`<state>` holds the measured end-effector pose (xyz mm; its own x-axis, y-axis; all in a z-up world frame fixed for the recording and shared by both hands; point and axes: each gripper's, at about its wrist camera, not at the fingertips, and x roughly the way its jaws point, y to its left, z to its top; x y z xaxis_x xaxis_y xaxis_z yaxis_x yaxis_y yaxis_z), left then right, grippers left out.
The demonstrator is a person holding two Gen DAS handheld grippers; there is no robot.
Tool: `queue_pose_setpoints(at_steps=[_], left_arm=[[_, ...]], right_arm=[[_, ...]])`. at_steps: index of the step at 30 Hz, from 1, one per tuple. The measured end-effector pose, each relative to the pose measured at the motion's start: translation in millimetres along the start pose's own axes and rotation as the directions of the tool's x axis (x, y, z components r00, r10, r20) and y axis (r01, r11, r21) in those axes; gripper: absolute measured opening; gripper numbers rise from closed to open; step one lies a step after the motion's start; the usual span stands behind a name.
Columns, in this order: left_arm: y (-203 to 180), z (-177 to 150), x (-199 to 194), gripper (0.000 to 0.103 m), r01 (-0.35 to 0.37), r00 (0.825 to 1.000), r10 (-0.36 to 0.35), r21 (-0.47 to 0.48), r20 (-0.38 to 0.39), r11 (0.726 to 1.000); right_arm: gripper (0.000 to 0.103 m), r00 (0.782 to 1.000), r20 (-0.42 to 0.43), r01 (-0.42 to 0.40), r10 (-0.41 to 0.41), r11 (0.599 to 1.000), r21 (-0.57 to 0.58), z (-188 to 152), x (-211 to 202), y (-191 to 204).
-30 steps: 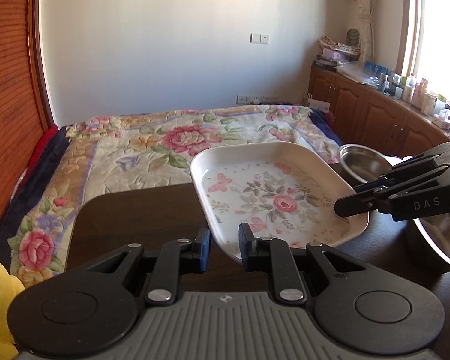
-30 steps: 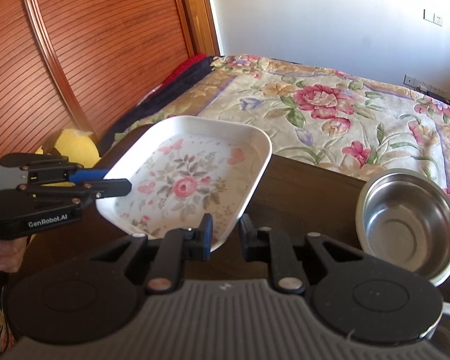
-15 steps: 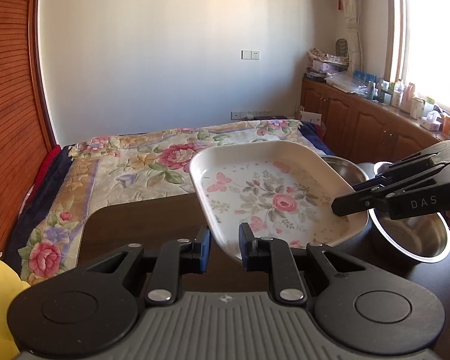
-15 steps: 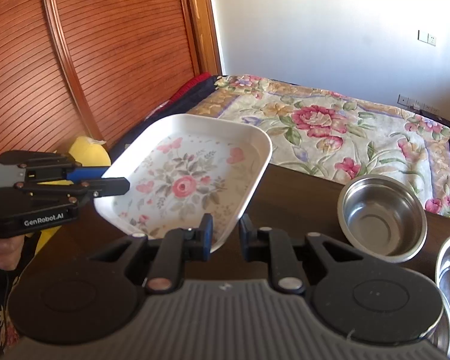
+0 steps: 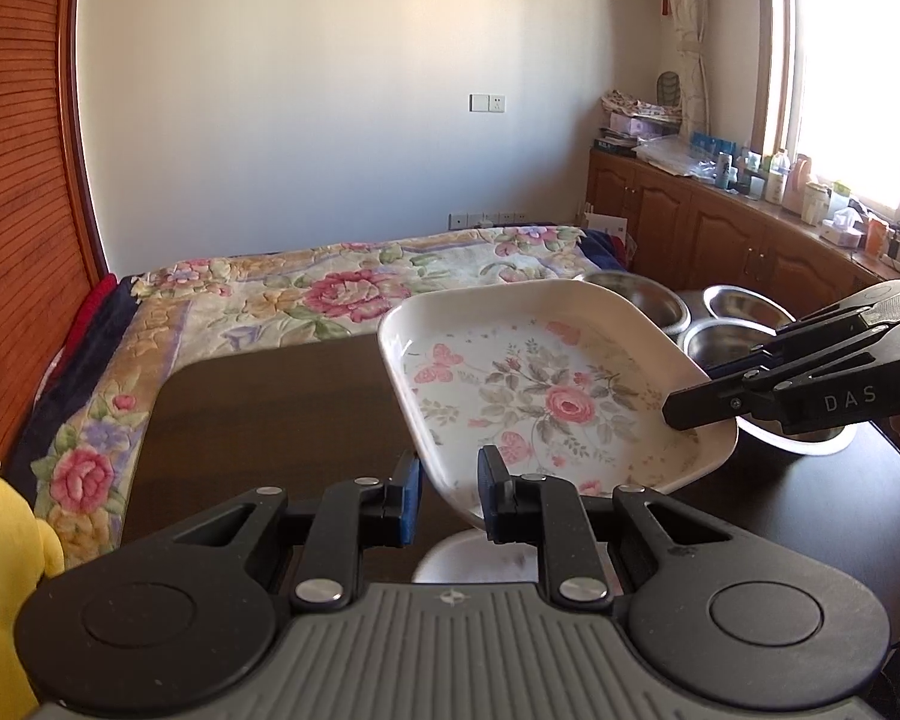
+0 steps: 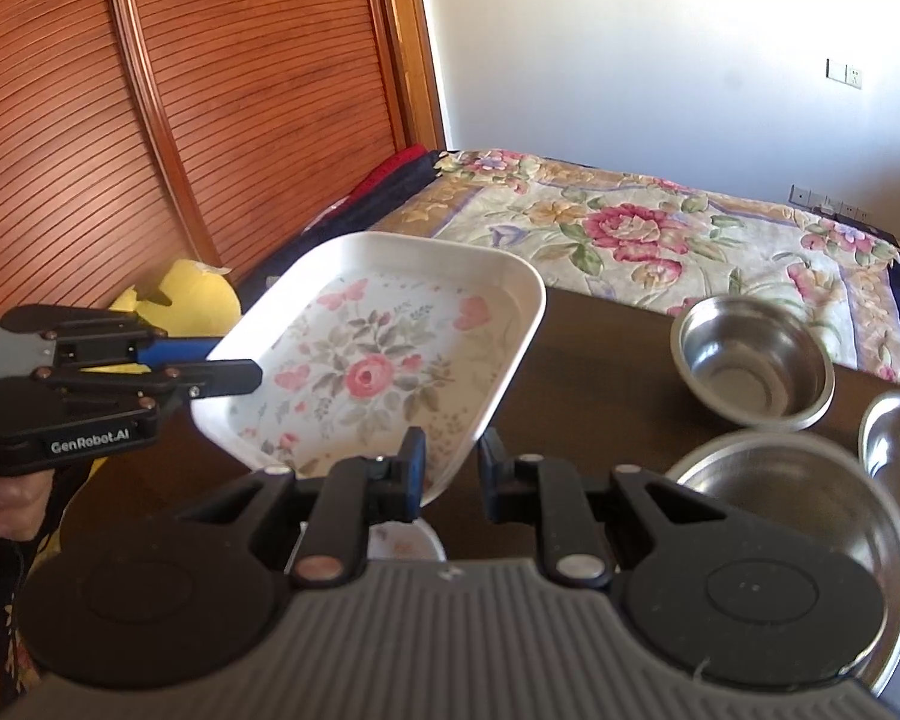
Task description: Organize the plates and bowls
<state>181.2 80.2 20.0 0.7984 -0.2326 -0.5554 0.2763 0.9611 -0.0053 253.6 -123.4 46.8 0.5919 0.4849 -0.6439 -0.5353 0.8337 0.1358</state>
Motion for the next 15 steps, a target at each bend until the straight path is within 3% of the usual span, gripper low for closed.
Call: queue_pose_setpoints(at_steps=[15], left_arm=[[-19, -58, -23, 0.022, 0.002, 0.999, -0.003, -0.004, -0.051, 1.0]], right_arm=[[0.021, 0.998, -0.045, -0.037, 0.037, 0.999, 0.005, -60, -9, 23]])
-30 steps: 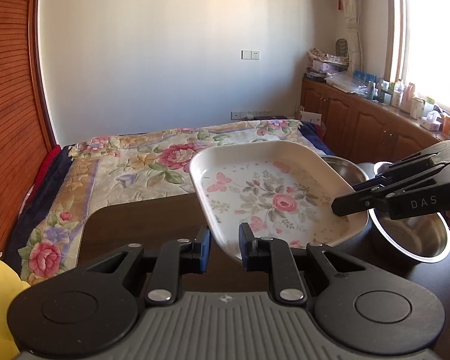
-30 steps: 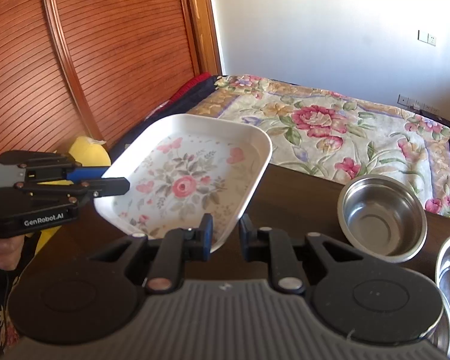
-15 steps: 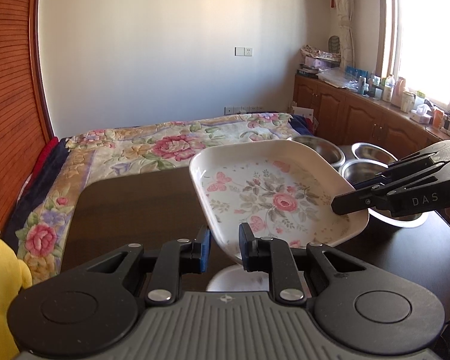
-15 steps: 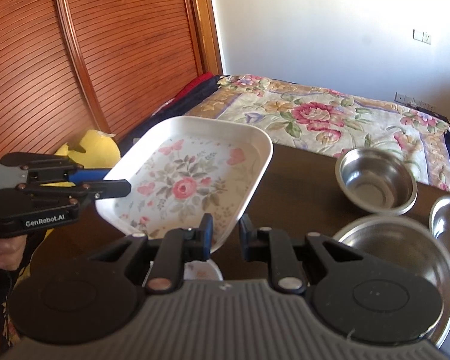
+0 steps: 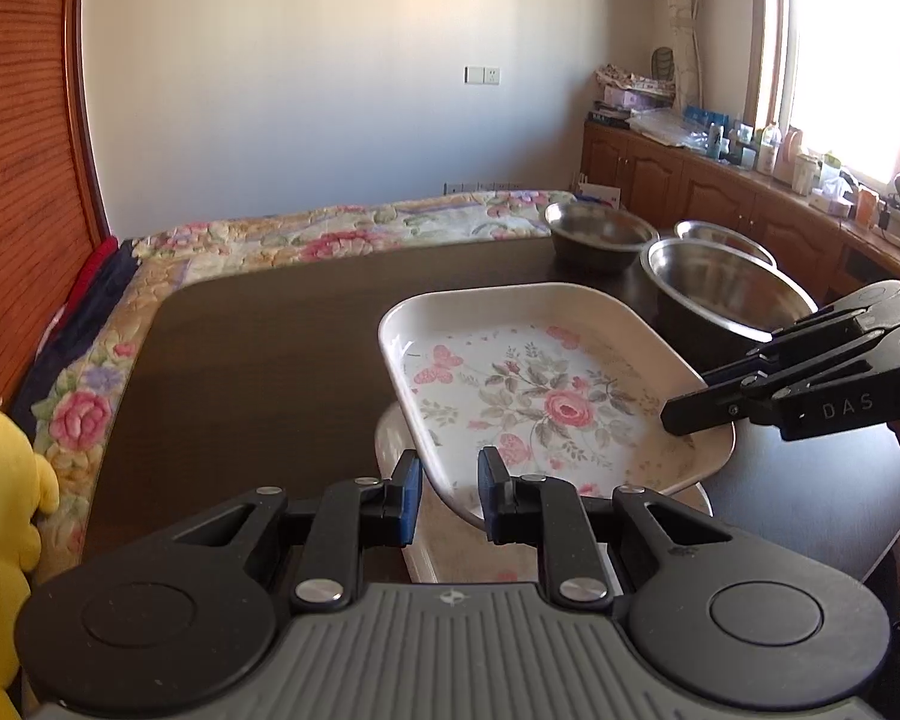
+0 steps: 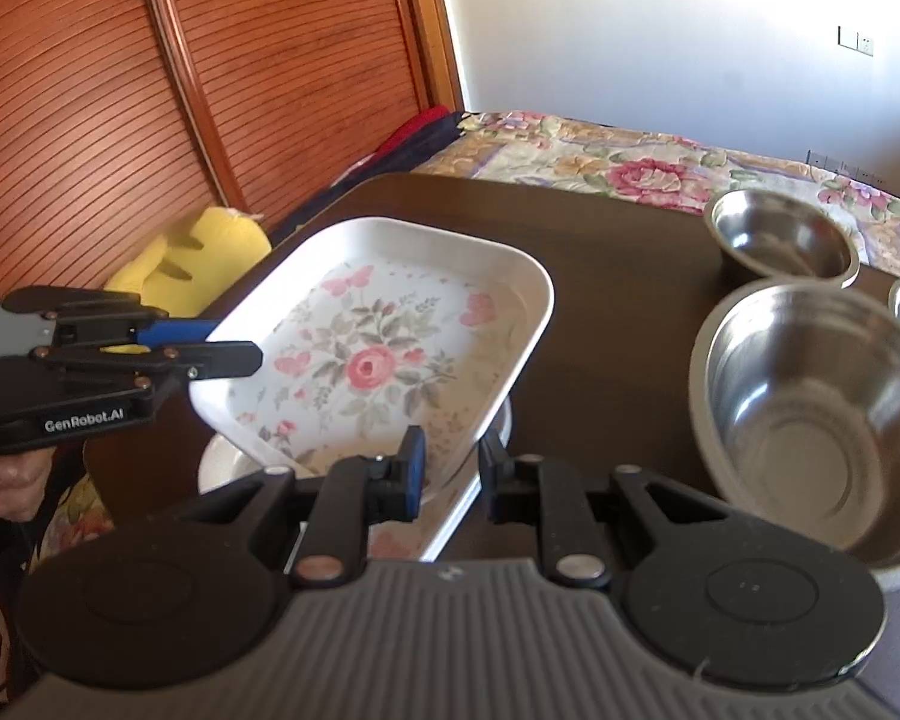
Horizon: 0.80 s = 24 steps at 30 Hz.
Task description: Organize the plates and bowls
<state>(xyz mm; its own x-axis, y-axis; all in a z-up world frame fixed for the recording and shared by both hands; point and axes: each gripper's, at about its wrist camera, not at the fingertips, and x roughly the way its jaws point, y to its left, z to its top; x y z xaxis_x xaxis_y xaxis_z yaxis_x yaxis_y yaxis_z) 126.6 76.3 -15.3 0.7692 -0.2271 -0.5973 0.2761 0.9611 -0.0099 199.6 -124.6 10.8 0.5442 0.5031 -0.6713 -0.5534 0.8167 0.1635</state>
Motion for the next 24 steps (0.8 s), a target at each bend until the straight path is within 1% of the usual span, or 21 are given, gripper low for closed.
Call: queue_pose_setpoints(at_steps=[8, 14, 17, 21, 24], left_arm=[[2, -19, 0, 0.022, 0.0, 1.0, 0.0, -0.024, -0.027, 1.0], [0, -22, 0, 0.022, -0.015, 1.0, 0.015, -0.021, -0.028, 1.0], [0, -23, 1, 0.026, -0.02, 0.999, 0.02, -0.017, -0.028, 1.0], [1, -25, 2, 0.026, -0.023, 0.999, 0.023, -0.024, -0.027, 0.999], [1, -25, 1, 0.032, -0.021, 1.0, 0.021, -0.031, -0.019, 0.999]], right_arm=[[0.021, 1.0, -0.006, -0.011, 0.011, 1.0, -0.002, -13, -2, 6], [0.021, 1.0, 0.006, -0.01, 0.011, 1.0, -0.02, -20, -3, 11], [0.021, 1.0, 0.0, -0.005, 0.005, 1.0, -0.025, -23, 0, 12], [0.022, 1.0, 0.022, 0.0, 0.0, 0.999, -0.034, -27, -1, 12], [0.022, 0.999, 0.045, 0.0, 0.001, 1.0, -0.026, -28, -5, 11]])
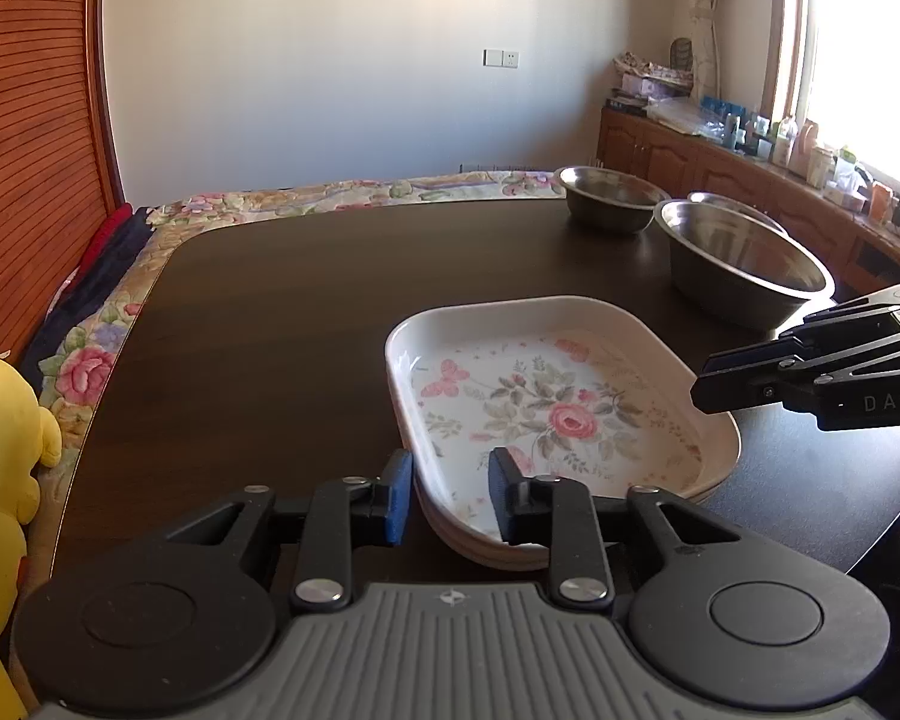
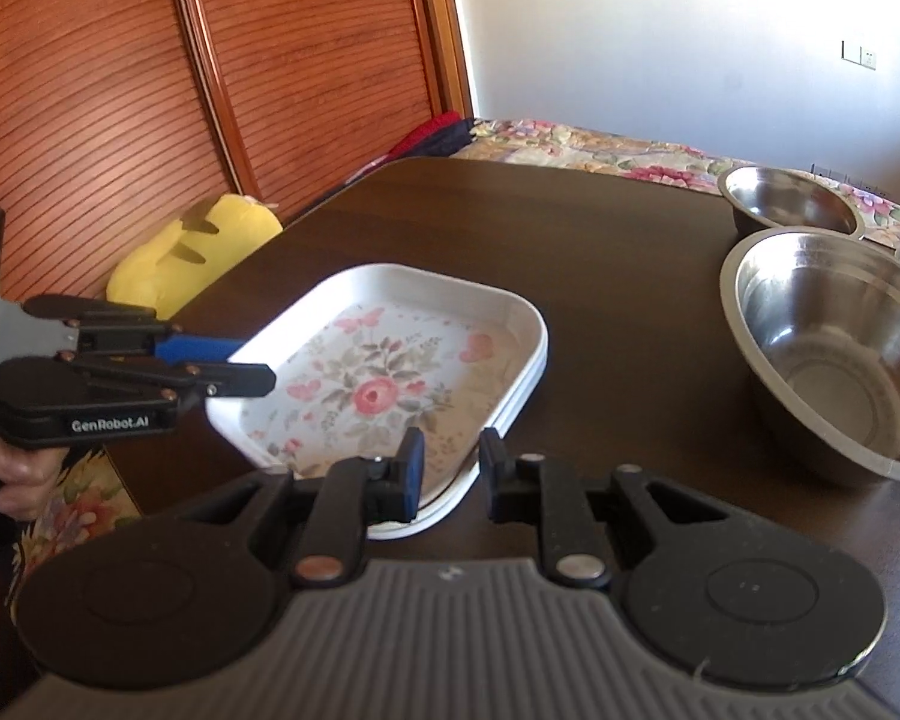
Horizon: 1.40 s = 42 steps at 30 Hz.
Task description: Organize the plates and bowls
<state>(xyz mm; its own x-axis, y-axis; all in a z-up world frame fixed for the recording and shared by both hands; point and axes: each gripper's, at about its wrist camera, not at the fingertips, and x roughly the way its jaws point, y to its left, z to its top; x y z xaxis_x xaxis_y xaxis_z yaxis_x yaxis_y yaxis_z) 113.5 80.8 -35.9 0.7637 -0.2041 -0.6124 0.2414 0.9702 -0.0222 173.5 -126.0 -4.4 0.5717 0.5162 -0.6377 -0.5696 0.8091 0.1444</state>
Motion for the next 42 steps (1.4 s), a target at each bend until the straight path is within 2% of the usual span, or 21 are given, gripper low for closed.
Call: queue_pose_setpoints(at_steps=[7, 14, 21, 26, 29, 31, 35, 36, 42], left_arm=[[-2, 4, -8, 0.054, -0.023, 0.999, 0.023, 0.013, 0.04, 1.0], [-10, 15, -17, 0.063, -0.021, 0.995, 0.019, 0.023, 0.094, 1.0], [-34, 31, -10, 0.068, 0.025, 0.99, -0.028, 0.024, 0.141, 0.999], [-60, 42, 6, 0.076, 0.064, 0.987, -0.069, 0.037, 0.148, 0.997], [-76, 49, 17, 0.078, 0.085, 0.984, -0.09, 0.039, 0.152, 0.996], [-84, 54, 25, 0.081, 0.095, 0.983, -0.101, 0.041, 0.156, 0.995], [-101, 62, 37, 0.084, 0.102, 0.979, -0.106, 0.033, 0.177, 0.994], [-104, 62, 40, 0.084, 0.103, 0.977, -0.106, 0.029, 0.182, 0.994], [-117, 71, 59, 0.084, 0.114, 0.976, -0.115, 0.013, 0.184, 0.993]], right_arm=[[0.022, 0.998, 0.063, 0.009, -0.01, 1.0, 0.015, -2, -12, -3], [0.022, 0.989, 0.141, 0.026, -0.032, 0.999, 0.042, -4, -31, -12], [0.022, 0.971, 0.225, 0.06, -0.076, 0.995, 0.078, -4, -49, -25], [0.025, 0.952, 0.279, 0.104, -0.126, 0.99, 0.09, -9, -59, -35], [0.036, 0.94, 0.304, 0.13, -0.157, 0.986, 0.106, -11, -66, -46], [0.053, 0.927, 0.323, 0.158, -0.189, 0.98, 0.119, -12, -70, -56], [0.067, 0.903, 0.35, 0.212, -0.249, 0.967, 0.141, -17, -76, -77], [0.075, 0.897, 0.353, 0.225, -0.265, 0.963, 0.15, -19, -78, -83], [0.083, 0.869, 0.368, 0.279, -0.332, 0.941, 0.191, -28, -80, -115]])
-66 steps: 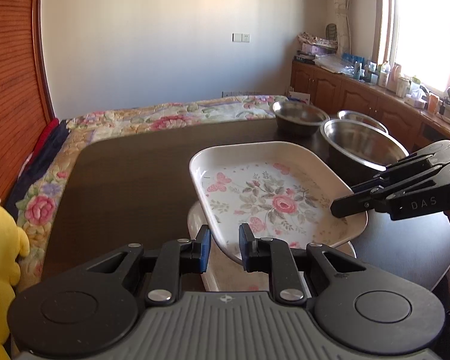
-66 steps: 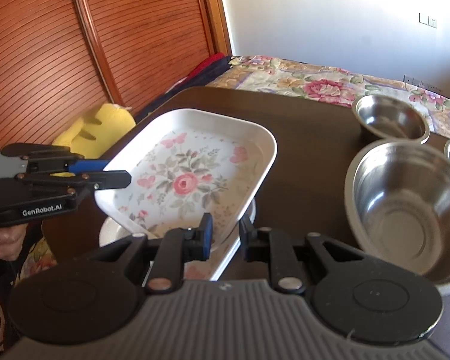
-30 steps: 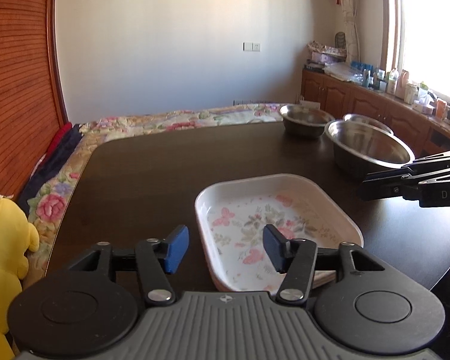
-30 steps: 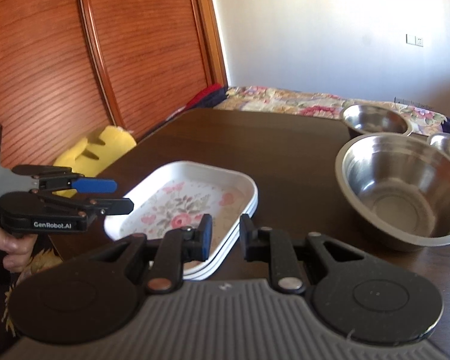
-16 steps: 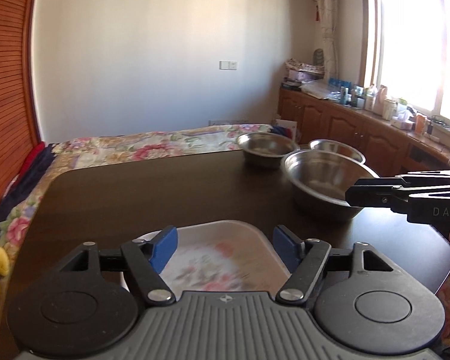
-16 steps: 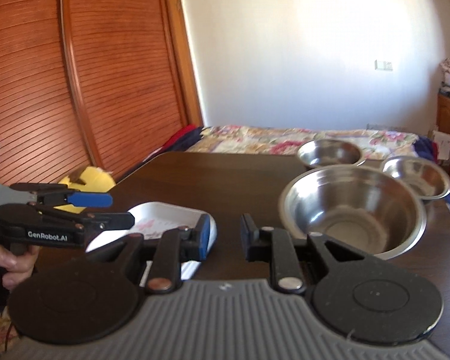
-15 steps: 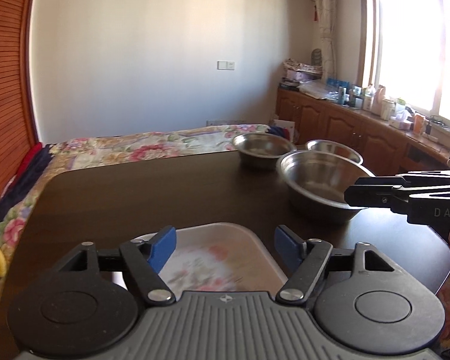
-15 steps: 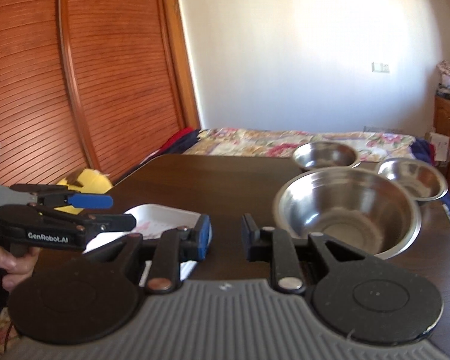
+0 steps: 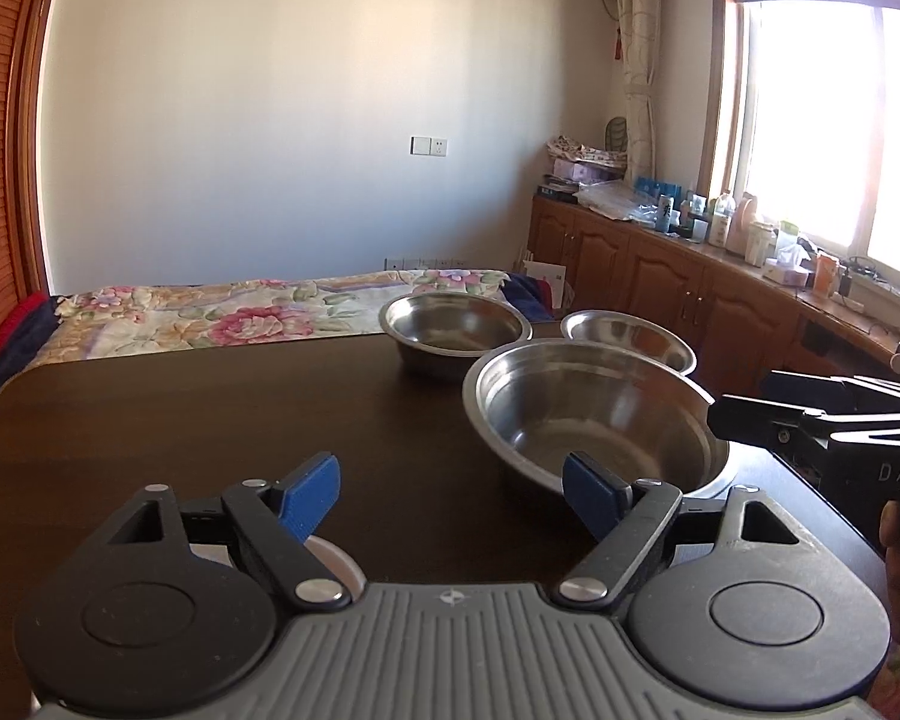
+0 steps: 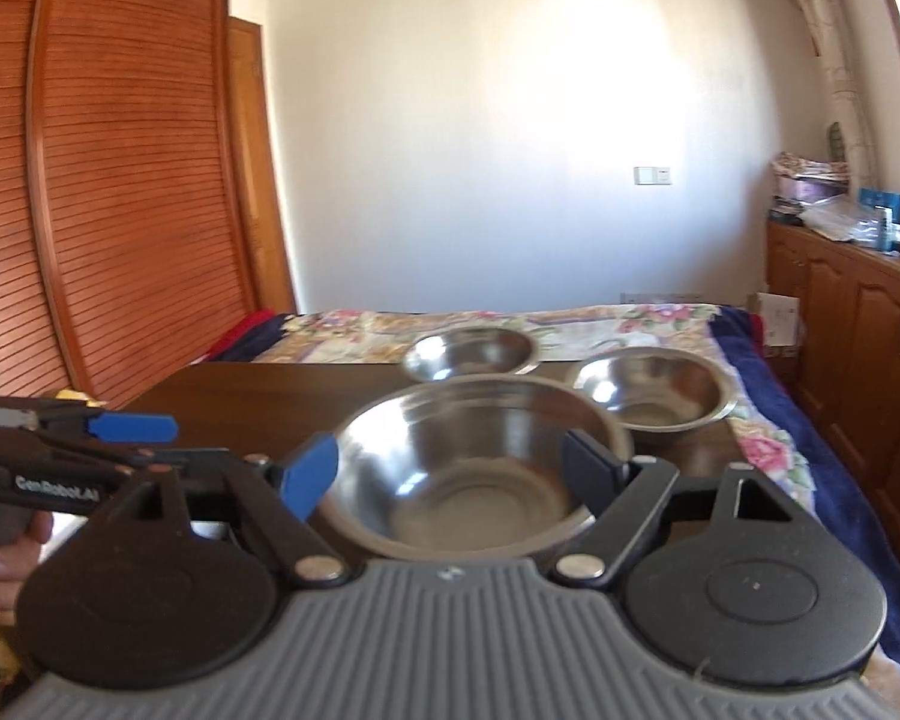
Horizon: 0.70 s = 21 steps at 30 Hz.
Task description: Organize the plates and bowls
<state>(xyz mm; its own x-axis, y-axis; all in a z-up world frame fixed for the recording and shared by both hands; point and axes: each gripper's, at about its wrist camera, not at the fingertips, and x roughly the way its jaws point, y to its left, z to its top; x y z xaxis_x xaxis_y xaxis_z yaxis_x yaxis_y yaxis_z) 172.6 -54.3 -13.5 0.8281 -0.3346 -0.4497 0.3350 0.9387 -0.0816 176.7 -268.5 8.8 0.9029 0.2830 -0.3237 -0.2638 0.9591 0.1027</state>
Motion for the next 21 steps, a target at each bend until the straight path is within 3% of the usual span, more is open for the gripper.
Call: queue_pose_setpoints(at_steps=[14, 18, 21], left_arm=[[-13, 4, 39, 0.083, 0.008, 0.999, -0.009, -0.006, -0.032, 1.0], [-15, 5, 46, 0.071, 0.014, 0.998, -0.015, -0.024, -0.053, 1.0], [-19, 8, 45, 0.069, 0.038, 0.998, -0.039, -0.025, -0.048, 0.999]], right_arm=[[0.086, 0.999, -0.001, 0.033, -0.033, 0.999, 0.035, -11, 26, -40], [0.086, 1.0, -0.02, 0.021, -0.02, 0.998, 0.051, -12, 35, -49], [0.086, 0.999, -0.041, 0.015, -0.013, 0.998, 0.055, -14, 40, -52]])
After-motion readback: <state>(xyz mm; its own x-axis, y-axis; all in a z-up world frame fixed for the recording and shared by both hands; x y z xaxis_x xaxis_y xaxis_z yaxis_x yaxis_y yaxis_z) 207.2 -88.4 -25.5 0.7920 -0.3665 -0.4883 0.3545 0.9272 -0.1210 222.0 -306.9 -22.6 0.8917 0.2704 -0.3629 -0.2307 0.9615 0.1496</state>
